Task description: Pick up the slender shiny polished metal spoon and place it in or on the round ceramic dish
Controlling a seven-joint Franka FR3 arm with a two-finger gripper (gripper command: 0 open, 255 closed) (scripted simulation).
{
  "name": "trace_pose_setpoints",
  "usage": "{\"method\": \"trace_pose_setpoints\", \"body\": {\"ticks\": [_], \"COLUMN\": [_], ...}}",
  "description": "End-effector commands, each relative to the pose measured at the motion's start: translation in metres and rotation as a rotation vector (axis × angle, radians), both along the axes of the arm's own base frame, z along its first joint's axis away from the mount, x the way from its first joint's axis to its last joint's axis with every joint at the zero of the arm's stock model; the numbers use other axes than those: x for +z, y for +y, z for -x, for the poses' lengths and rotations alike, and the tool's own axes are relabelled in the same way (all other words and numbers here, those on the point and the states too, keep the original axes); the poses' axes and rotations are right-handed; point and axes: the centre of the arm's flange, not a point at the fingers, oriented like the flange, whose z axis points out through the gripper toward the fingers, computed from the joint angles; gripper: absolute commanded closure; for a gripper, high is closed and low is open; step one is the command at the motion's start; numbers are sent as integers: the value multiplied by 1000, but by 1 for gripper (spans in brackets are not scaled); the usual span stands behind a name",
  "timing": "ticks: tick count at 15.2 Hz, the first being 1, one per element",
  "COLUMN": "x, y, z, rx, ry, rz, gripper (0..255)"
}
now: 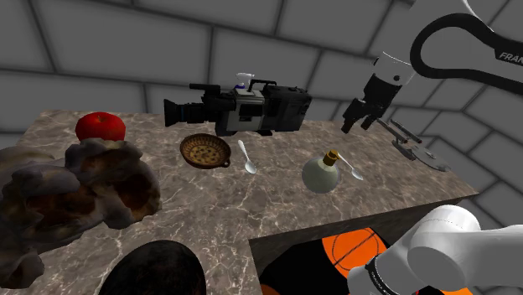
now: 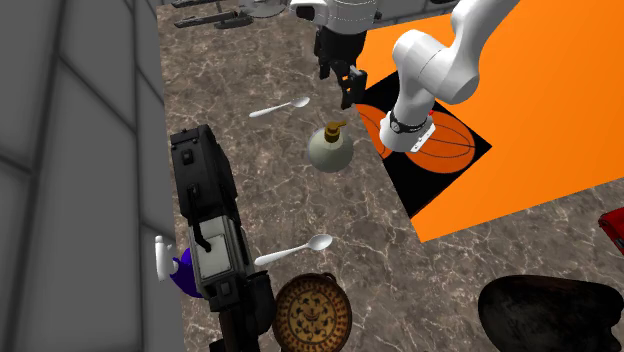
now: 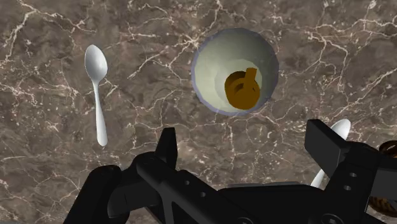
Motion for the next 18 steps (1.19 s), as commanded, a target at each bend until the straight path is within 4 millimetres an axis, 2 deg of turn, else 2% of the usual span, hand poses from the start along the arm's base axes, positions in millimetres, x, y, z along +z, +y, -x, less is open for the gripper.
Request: {"method": "trace_pose_setpoints", "body": {"ticks": [1,18], "x": [0,-126], "y": [0,76], "z": [0,-171], "rx": [0,-102], "ry": [0,77], "rz": [0,-125], "gripper": [0,0]}}
